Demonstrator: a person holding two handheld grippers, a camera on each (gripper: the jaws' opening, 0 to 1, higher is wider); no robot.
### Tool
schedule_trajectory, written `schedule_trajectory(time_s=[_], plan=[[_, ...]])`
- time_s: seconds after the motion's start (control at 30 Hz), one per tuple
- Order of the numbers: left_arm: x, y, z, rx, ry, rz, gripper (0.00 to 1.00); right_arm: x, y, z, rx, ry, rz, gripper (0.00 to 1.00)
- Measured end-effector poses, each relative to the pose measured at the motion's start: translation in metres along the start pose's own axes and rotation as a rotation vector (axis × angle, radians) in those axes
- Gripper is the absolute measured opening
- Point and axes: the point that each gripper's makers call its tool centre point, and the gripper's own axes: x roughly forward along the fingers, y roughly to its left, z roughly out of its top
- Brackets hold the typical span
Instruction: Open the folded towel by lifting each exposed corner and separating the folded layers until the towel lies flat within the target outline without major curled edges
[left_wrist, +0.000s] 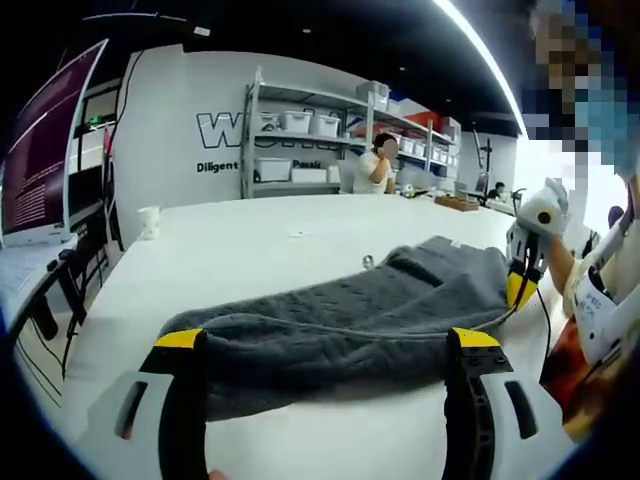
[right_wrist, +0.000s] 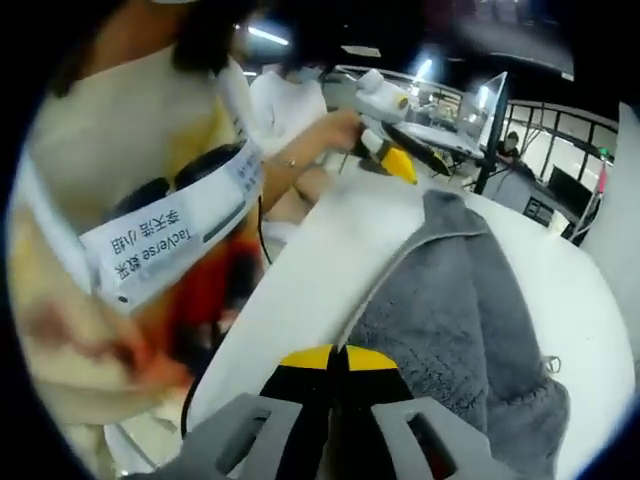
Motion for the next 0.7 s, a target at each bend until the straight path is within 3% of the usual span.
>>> schedule_trajectory(time_s=[0.47,0.7], plan=[[0.0,-0.002,0.0,0.011,0.01,0.001,0.97,-0.002,0.024,-0.014,0.03,0.031,0.151,0.0],[0.0,-0.003,0.001,0.012,0.007,-0.003,0.97,-0.005,0.019,-0.02,0.012,0.05,0.145,0.0]])
